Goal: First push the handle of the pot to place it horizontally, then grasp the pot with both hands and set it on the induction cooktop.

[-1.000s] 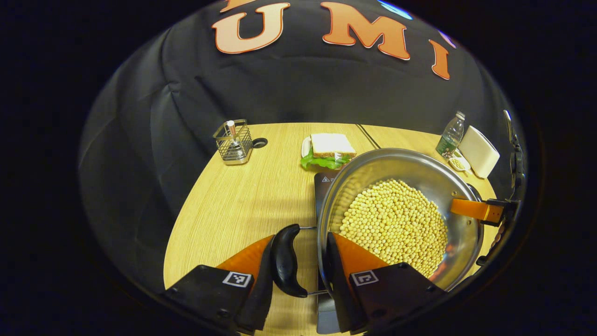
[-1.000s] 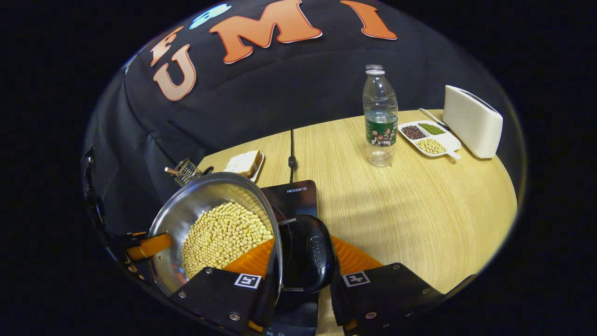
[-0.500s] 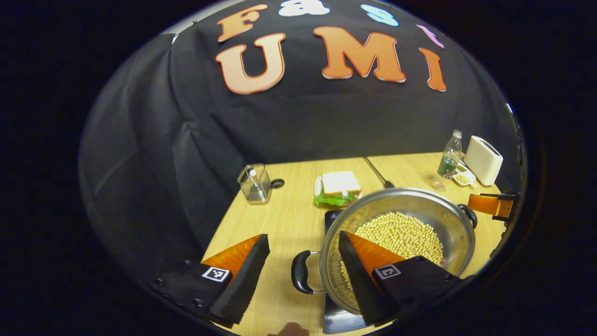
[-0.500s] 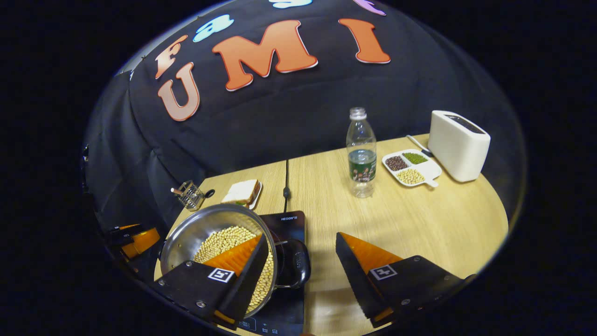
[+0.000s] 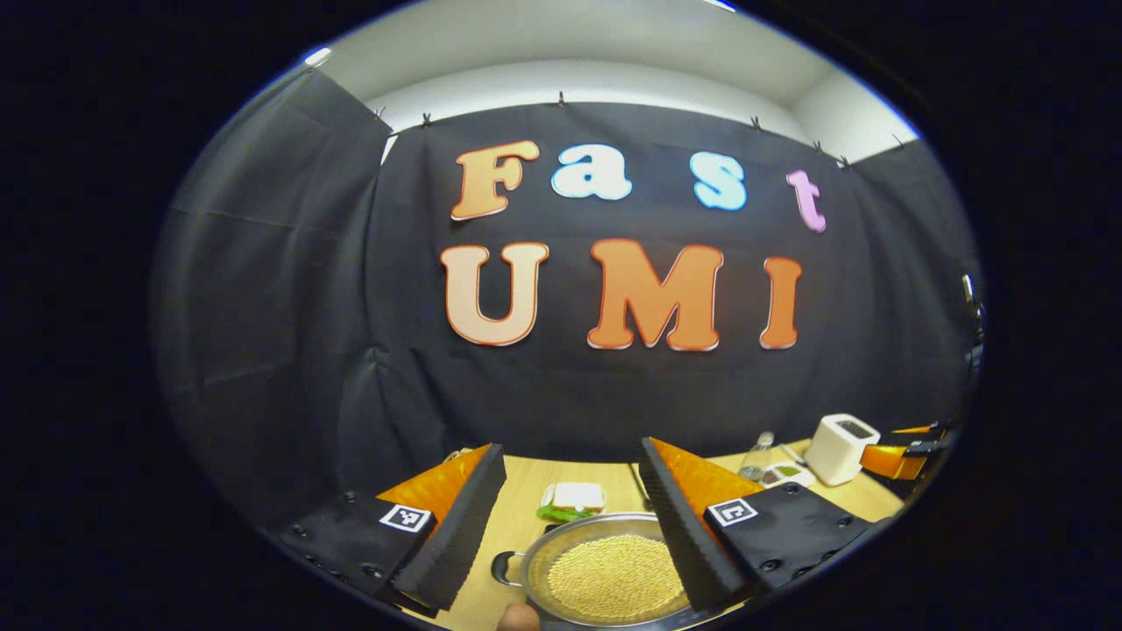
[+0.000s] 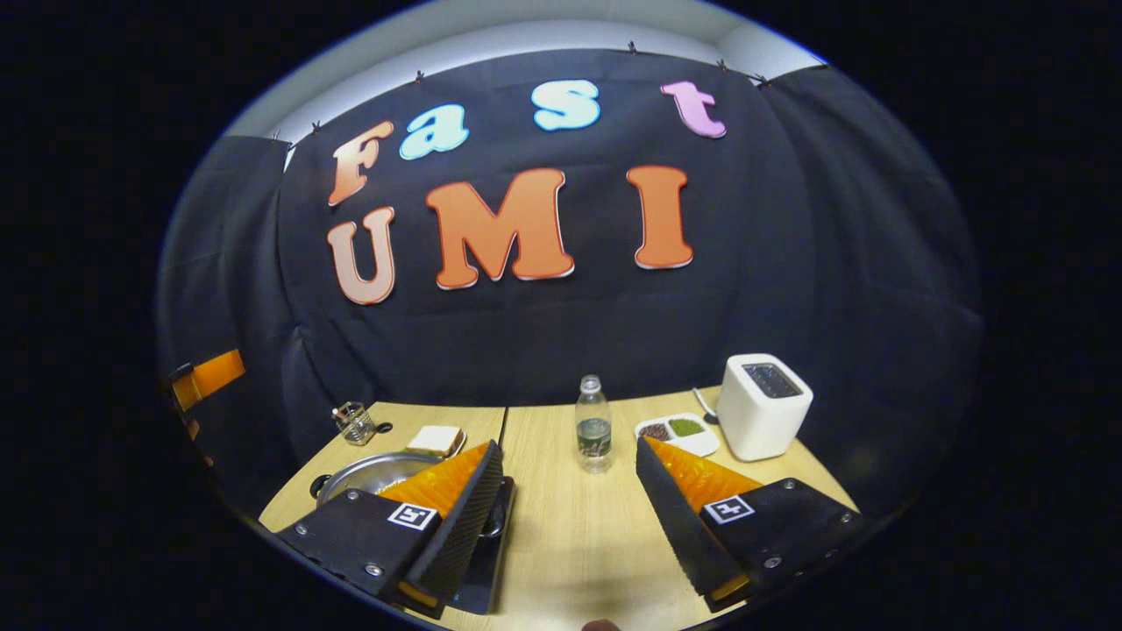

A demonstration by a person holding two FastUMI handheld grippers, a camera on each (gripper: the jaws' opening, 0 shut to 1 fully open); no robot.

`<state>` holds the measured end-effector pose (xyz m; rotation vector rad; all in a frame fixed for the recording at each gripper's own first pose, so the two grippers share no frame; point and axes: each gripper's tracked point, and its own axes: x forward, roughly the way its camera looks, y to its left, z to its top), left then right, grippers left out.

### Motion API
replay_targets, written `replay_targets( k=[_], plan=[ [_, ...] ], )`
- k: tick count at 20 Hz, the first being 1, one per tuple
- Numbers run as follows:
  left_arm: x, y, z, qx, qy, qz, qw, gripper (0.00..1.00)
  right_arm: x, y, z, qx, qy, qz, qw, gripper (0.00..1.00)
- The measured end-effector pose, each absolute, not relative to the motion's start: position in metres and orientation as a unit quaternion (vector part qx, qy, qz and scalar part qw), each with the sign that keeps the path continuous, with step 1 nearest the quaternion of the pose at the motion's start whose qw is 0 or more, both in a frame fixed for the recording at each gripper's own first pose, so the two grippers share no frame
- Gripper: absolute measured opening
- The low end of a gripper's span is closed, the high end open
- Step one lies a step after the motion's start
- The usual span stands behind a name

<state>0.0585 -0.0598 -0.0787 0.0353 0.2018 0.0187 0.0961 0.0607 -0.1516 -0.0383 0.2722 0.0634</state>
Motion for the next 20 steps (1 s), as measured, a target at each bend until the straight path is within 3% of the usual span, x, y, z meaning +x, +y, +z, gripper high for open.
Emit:
replay_targets(
  k=[8,12,13,14,15,20],
  plan=[
    [0.029,-0.078,0.001,-0.023,0.038,0.0,0.999,0.99,0.043,0.02,-0.064,-0.055,0.046,0.022,0.997,0.95],
    [0.013,-0.11,0.011,-0.03,0.035,-0.04,0.998,0.99,0.028,0.017,-0.052,-0.045,0.032,0.034,0.998,0.95],
    [0.009,-0.111,0.015,-0.03,0.033,-0.043,0.998,0.94,0.027,0.014,-0.05,-0.049,0.026,0.03,0.998,0.95],
    [0.008,-0.113,0.018,-0.03,0.029,-0.044,0.998,0.96,0.026,0.011,-0.049,-0.052,0.022,0.026,0.998,1.0],
    [0.006,-0.116,0.021,-0.029,0.027,-0.046,0.998,0.99,0.024,0.011,-0.049,-0.052,0.021,0.026,0.998,0.95],
    [0.002,-0.121,0.023,-0.022,0.025,-0.046,0.998,0.99,0.013,0.014,-0.045,-0.039,0.015,0.036,0.998,0.95]
  ],
)
